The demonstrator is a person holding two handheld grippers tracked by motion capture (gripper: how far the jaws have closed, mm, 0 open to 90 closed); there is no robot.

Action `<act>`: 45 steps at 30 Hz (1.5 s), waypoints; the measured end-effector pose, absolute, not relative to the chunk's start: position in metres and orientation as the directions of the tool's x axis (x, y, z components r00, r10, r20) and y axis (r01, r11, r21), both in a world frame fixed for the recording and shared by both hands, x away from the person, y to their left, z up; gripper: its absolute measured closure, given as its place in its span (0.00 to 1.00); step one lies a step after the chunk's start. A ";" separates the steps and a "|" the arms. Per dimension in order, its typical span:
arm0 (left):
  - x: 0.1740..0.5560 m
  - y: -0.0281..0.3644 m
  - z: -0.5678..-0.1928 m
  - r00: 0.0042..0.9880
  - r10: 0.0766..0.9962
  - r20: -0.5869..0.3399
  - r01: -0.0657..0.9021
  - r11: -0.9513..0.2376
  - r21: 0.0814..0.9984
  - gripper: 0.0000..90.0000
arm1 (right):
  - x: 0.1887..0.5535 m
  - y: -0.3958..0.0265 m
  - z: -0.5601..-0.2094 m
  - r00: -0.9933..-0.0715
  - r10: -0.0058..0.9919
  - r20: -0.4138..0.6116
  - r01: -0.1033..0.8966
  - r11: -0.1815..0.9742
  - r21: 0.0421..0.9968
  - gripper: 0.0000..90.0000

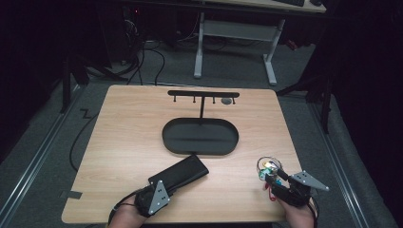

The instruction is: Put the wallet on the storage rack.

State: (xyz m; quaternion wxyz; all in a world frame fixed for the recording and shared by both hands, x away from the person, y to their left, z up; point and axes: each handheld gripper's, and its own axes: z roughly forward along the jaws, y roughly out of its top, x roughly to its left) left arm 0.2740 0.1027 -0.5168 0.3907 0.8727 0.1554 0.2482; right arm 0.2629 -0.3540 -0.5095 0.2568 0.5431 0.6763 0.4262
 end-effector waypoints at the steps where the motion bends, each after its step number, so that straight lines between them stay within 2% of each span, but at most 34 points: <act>1: 0.274 0.105 -0.516 0.825 0.476 0.303 0.082 -0.632 0.771 0.87 | 0.263 -0.352 -0.509 -0.278 0.954 0.110 0.516 0.052 0.855 0.46; 16: 0.271 0.127 -0.500 0.817 0.551 0.170 0.153 -0.491 0.858 0.89 | 0.270 -0.346 -0.509 -0.305 0.947 0.105 0.510 0.069 0.857 0.46; 25: 0.280 0.147 -0.493 0.809 0.587 0.020 0.240 -0.361 0.901 0.90 | 0.271 -0.345 -0.510 -0.310 0.940 0.141 0.517 0.042 0.855 0.46; 37: 0.270 0.140 -0.487 0.834 0.551 -0.031 0.246 -0.320 0.915 0.90 | 0.272 -0.347 -0.511 -0.303 0.940 0.156 0.521 0.026 0.853 0.46; 45: 0.279 0.150 -0.488 0.807 0.582 -0.096 0.291 -0.251 0.923 0.90 | 0.270 -0.348 -0.510 -0.303 0.941 0.151 0.517 0.029 0.855 0.46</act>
